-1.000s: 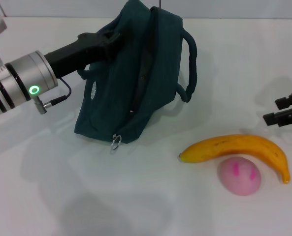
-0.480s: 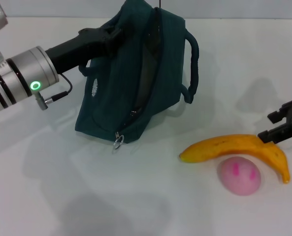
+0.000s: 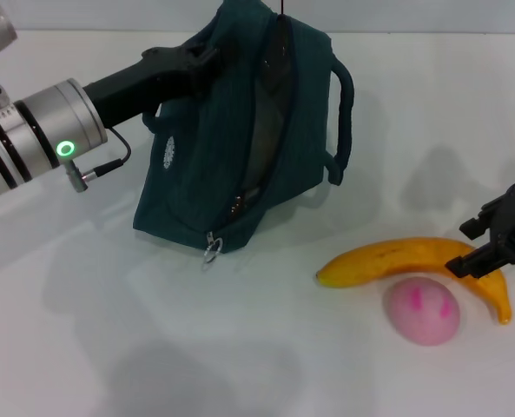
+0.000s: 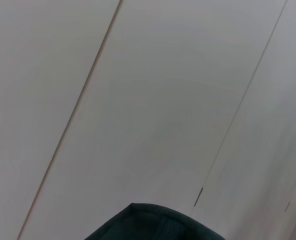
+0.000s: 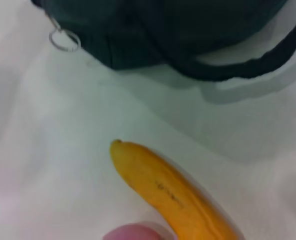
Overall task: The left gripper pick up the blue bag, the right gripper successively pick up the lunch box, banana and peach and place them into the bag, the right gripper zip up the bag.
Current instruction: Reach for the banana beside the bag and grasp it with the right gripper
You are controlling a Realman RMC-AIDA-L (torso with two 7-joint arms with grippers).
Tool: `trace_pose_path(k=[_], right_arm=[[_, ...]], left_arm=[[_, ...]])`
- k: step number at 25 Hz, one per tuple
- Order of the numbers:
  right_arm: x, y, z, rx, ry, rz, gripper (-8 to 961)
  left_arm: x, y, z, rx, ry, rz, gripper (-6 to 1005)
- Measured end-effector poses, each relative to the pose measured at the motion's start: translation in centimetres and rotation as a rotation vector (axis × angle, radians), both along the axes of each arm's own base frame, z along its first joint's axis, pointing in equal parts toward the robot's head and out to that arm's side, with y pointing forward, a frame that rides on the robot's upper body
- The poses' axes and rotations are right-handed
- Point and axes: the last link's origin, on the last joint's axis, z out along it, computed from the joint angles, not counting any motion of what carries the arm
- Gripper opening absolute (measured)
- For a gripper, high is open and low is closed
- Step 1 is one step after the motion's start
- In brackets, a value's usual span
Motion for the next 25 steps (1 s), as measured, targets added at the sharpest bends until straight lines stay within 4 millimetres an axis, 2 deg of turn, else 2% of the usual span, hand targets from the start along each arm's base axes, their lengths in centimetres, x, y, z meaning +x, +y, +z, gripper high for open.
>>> trace_pose_path(k=[7, 25], right_arm=[[0.0, 0.2, -1.6, -0.007, -0.062, 0.037, 672], [0.1, 0.9, -3.1, 0.016, -0.102, 0.092, 670]], left_arm=[[0.1, -0.1, -0.1, -0.004, -0.001, -0.002, 39], [0.2, 0.0, -0.2, 0.001, -0.021, 0.007, 39]])
